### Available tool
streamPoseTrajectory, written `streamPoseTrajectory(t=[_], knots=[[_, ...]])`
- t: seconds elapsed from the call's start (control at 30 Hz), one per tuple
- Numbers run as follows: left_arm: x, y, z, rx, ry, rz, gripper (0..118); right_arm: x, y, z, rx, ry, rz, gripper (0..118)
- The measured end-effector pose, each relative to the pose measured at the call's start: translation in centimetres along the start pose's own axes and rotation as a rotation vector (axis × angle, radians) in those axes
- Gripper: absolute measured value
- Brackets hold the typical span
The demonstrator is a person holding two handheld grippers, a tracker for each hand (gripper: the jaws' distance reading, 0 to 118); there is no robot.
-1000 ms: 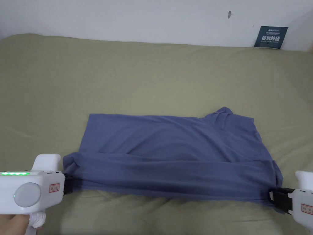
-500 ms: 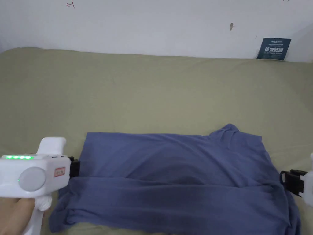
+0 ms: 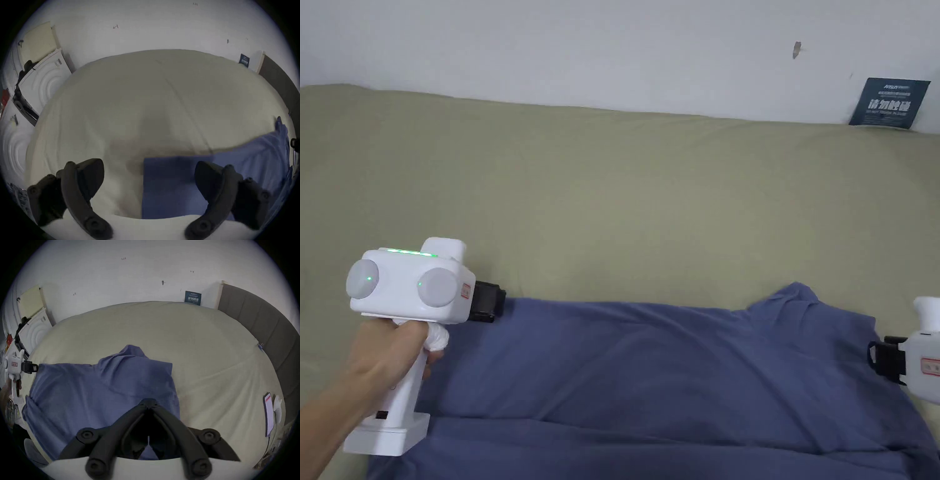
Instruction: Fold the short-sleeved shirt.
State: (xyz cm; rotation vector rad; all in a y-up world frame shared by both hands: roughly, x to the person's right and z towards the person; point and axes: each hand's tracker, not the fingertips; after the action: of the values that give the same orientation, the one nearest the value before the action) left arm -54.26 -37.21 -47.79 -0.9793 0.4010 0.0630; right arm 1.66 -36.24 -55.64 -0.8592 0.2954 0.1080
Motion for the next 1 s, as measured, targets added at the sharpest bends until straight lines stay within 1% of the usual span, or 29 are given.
streamPoseTrajectory(t=[0.07,0.1,0.13,0.17,0.2,0.23,0.27,0.3,0.37,0.4,0.43,0.47,0.5,0.53,0.57,0.6,0.63,0.67,0.73,0.77,1.0], knots=[[-0.1,-0.1,-0.7,-0.046,-0.023,0.020,114,0.1,0.8,-0.9,-0.010,-0.017,0.003,0],[0.0,-0.2,-0.6,-0.068,-0.036,0.024,108,0.3,1.0,-1.2,-0.012,-0.021,0.004,0],[0.1,-0.3,-0.1,-0.056,-0.058,0.042,98,0.5,1.3,-1.5,-0.012,-0.024,0.003,0],[0.3,-0.3,0.4,-0.045,-0.104,0.064,81,0.3,1.8,-1.5,-0.011,-0.033,0.001,0],[0.3,-0.5,0.8,-0.040,-0.102,0.059,66,0.4,2.1,-1.7,-0.012,-0.040,0.001,0],[0.7,-0.6,1.1,-0.028,-0.076,0.026,45,0.6,2.5,-2.1,-0.016,-0.043,0.001,0],[1.0,-0.7,1.3,-0.016,-0.084,-0.016,9,0.8,2.7,-2.6,-0.027,-0.048,0.001,7],[1.1,-0.7,1.2,-0.019,-0.102,-0.019,5,0.8,3.1,-3.1,-0.047,-0.057,0.003,30],[1.7,-0.9,0.9,-0.026,-0.066,-0.041,5,1.2,3.4,-5.1,-0.136,-0.076,-0.006,118],[1.8,-0.9,0.8,-0.029,-0.066,-0.038,5,1.4,3.2,-6.1,-0.167,-0.098,-0.012,111],[1.8,-0.8,0.7,-0.032,-0.065,-0.031,5,0.8,2.7,-5.8,-0.127,-0.082,-0.001,103],[1.7,-0.9,0.7,-0.032,-0.065,-0.022,5,0.7,2.2,-6.2,-0.150,-0.087,-0.006,101],[1.7,-1.0,0.7,-0.029,-0.068,-0.014,5,0.6,1.7,-6.6,-0.199,-0.071,-0.007,98],[1.5,-1.0,0.8,-0.027,-0.073,-0.006,5,0.5,1.1,-6.5,-0.176,-0.077,-0.011,95],[1.4,-1.1,1.0,-0.022,-0.078,0.001,5,0.9,2.4,-5.9,-0.139,-0.074,-0.023,80],[1.1,-1.2,1.2,-0.020,-0.082,0.005,5,1.0,2.7,-5.3,-0.134,-0.057,-0.031,60],[0.9,-1.2,1.5,-0.021,-0.087,0.009,5,0.9,2.7,-4.5,-0.112,-0.037,-0.035,29],[0.7,-1.3,2.0,-0.019,-0.094,0.016,5,0.7,2.7,-3.7,-0.094,-0.033,-0.017,1],[0.3,-1.7,3.2,0.000,-0.095,0.022,5,0.2,2.8,-1.8,-0.038,-0.076,0.013,1],[0.0,-1.9,4.0,0.013,-0.095,0.029,5,0.2,2.9,-1.0,-0.050,-0.044,0.006,1],[-2.7,-4.8,11.1,0.078,-0.119,0.036,5,0.5,1.2,7.1,0.038,0.003,0.004,1]])
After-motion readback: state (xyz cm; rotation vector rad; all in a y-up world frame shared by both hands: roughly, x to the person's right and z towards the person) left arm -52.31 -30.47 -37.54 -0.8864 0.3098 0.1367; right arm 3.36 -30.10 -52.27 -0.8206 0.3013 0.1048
